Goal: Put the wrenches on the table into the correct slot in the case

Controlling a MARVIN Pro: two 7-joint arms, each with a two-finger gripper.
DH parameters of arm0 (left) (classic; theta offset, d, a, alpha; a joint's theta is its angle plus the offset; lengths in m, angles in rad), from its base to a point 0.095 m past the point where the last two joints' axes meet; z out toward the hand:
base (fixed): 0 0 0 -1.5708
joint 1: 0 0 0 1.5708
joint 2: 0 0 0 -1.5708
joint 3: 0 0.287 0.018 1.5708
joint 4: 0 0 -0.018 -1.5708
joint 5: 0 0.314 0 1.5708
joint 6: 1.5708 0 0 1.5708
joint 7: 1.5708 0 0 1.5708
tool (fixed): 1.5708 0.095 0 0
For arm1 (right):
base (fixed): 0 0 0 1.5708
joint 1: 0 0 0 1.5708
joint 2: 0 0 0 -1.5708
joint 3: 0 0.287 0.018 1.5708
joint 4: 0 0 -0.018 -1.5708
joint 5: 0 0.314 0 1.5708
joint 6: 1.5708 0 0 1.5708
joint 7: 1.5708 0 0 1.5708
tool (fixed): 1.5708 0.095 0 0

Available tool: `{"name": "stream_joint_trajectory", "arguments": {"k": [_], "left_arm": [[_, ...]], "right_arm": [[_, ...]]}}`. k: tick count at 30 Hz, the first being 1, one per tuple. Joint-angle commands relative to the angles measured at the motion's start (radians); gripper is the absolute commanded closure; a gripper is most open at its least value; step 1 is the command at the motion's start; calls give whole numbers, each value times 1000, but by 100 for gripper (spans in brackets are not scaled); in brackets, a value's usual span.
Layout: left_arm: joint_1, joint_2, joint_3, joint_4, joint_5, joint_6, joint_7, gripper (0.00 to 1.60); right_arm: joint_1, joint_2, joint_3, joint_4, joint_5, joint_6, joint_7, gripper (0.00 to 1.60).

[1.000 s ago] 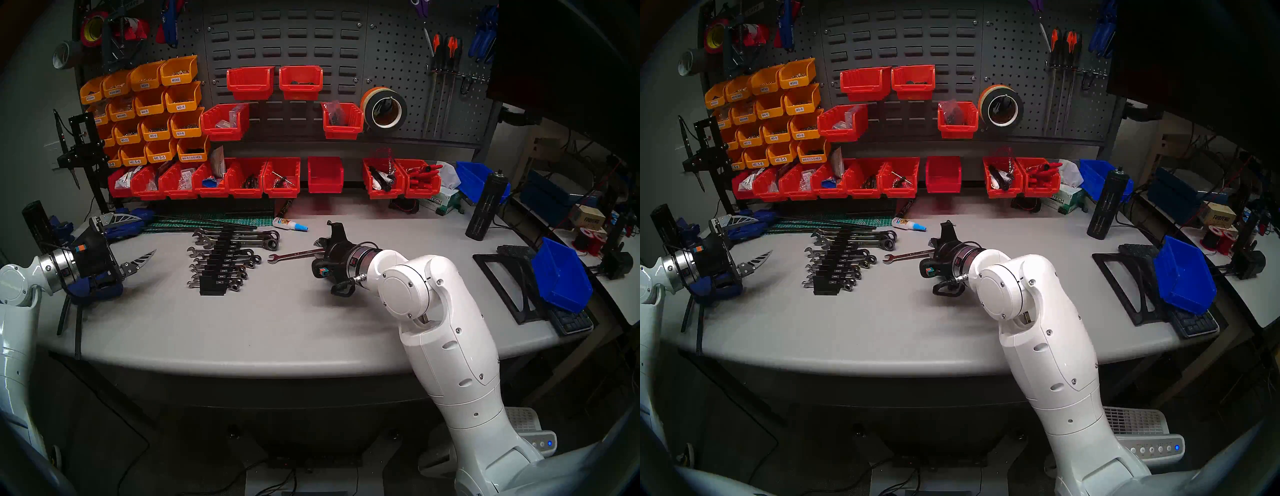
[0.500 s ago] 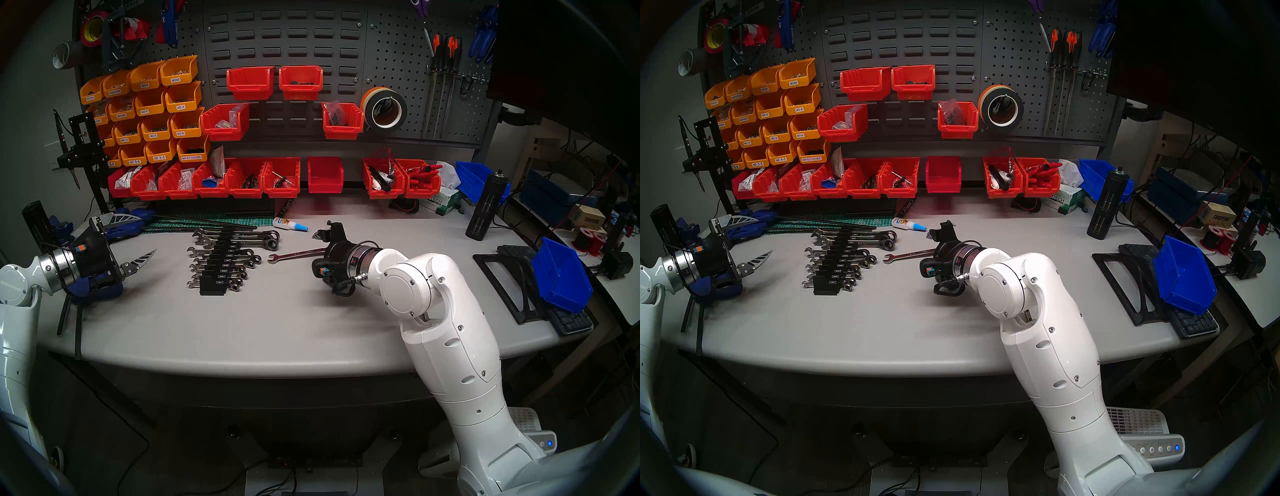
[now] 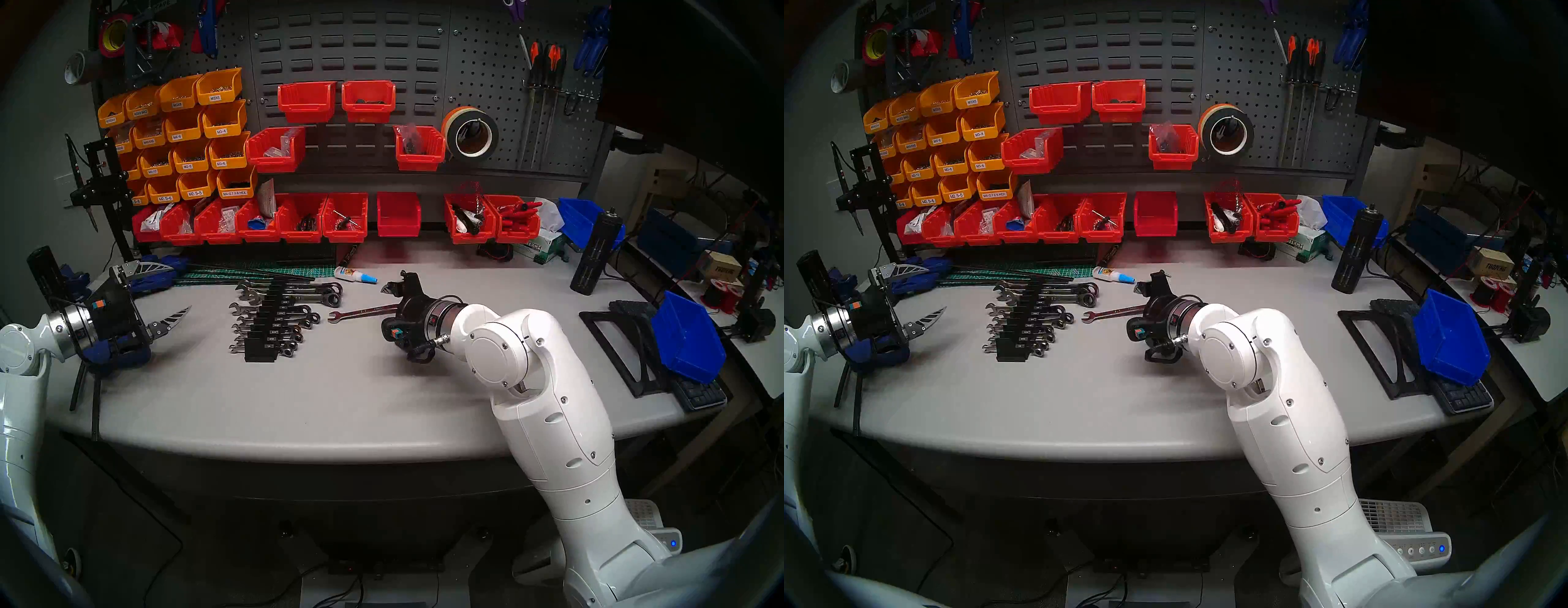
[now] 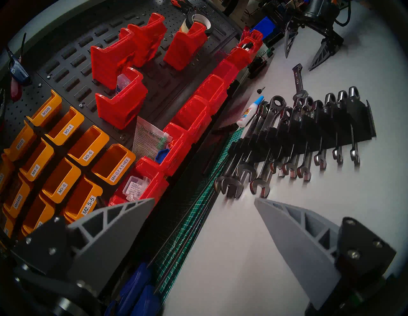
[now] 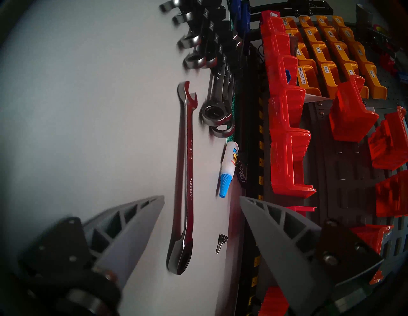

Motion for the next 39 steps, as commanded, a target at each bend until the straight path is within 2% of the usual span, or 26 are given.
{"name": "stream_joint_trajectory", "arguments": {"k": [1, 11, 23, 39], "left_arm": [[-21, 13, -18, -12, -12, 0, 6, 0], [-21, 13, -18, -12, -12, 1, 6, 0], [-21, 13, -18, -12, -12, 0, 6, 0], [-21, 13, -18, -12, -11, 0, 6, 0]], "right_arm": [[-27, 1, -27, 95, -15, 8, 14, 0], [-11, -2, -42, 111, -23, 13, -8, 0], [-2, -10, -63, 133, -68, 49, -41, 0], [7, -5, -87, 140, -117, 94, -36, 0]]}}
